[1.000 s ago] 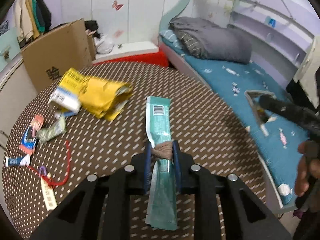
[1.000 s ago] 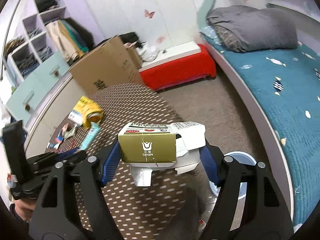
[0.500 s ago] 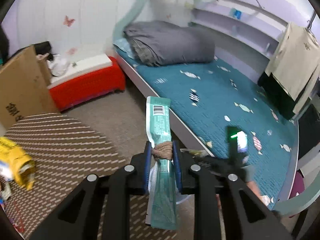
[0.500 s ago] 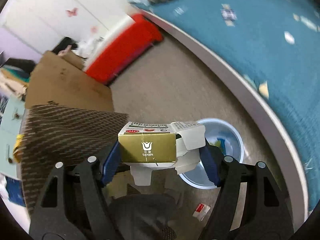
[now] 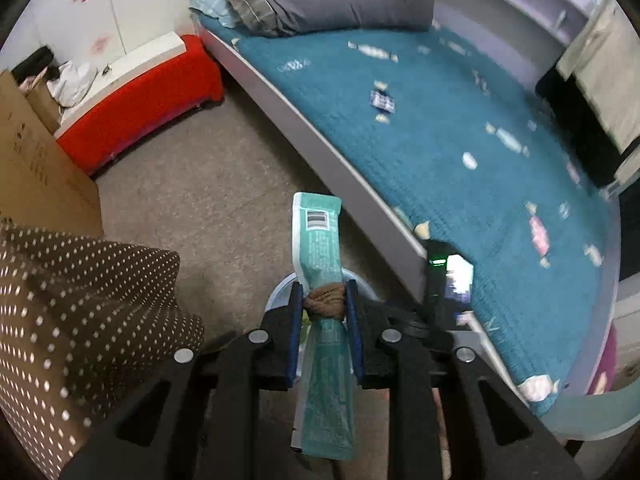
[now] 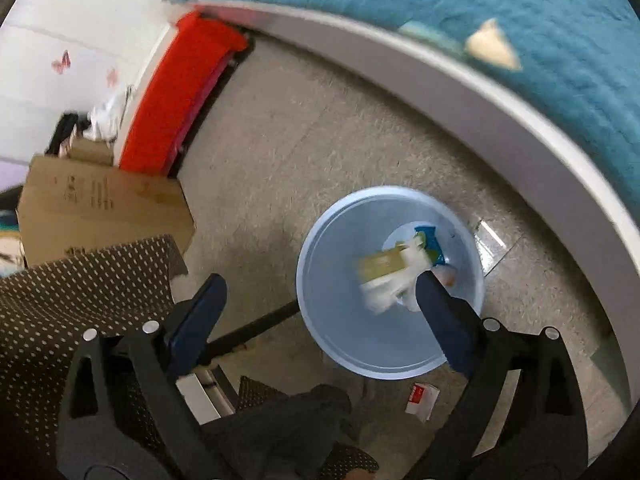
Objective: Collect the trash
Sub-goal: 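Open both tools over the wastebasket to drop the box and tube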
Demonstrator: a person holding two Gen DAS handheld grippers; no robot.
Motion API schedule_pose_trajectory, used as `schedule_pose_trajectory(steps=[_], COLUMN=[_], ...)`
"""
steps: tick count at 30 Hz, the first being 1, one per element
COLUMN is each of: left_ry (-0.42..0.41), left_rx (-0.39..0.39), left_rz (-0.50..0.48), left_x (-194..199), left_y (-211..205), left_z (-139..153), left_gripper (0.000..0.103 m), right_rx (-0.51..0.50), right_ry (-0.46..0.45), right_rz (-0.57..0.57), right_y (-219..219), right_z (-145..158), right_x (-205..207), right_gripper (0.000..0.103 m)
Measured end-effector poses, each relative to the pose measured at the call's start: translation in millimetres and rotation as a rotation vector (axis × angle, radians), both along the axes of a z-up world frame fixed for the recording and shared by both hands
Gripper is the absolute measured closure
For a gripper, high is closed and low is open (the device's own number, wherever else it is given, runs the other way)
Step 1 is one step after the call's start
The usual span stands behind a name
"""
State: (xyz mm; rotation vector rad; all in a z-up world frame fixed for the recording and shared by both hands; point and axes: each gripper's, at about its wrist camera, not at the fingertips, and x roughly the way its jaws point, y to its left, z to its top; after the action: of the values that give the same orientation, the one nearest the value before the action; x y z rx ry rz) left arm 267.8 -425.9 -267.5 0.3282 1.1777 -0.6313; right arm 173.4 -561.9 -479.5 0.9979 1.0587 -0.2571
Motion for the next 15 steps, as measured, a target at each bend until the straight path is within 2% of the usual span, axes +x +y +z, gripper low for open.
schedule_pose_trajectory(steps=[8, 9, 10, 11, 12, 13, 15], left_ry=[0.097, 0.102, 0.114, 0.118, 0.101, 0.063, 0.074], left_rx=[0.097, 0.110, 0.130, 0.145, 0.164, 0.187, 0.192], left_rz=[-0.040, -0.042, -0.047, -0.046, -0.031, -0.005, 0.029], left_x=[5, 5, 6, 6, 7, 7, 9], left_y=[-30, -32, -35, -37, -36, -34, -29], left_z=[-48, -52, -58, -62, -65, -65, -64], left_gripper=[0.080, 0.074, 0.047, 0.015, 0.009, 0.008, 0.008], right_rx=[-0.085, -0.091, -0.098, -0.107, -0.115, -0.123, -0.139], right_ry=[-0.087, -0.094, -0.103, -0.112, -0.119, -0.123, -0.128], right_rz=[-0.087, -0.090, -0.094, -0.095, -0.093, -0.092, -0.091], right_y=[-27, -27, -27, -27, -25, -24, -20], right_z=[59, 64, 70, 76, 82, 87, 95], right_x=[-53, -57, -61, -64, -67, -69, -72], right_gripper=[0.009, 0.009, 0.008, 0.008, 0.007, 0.007, 0.006])
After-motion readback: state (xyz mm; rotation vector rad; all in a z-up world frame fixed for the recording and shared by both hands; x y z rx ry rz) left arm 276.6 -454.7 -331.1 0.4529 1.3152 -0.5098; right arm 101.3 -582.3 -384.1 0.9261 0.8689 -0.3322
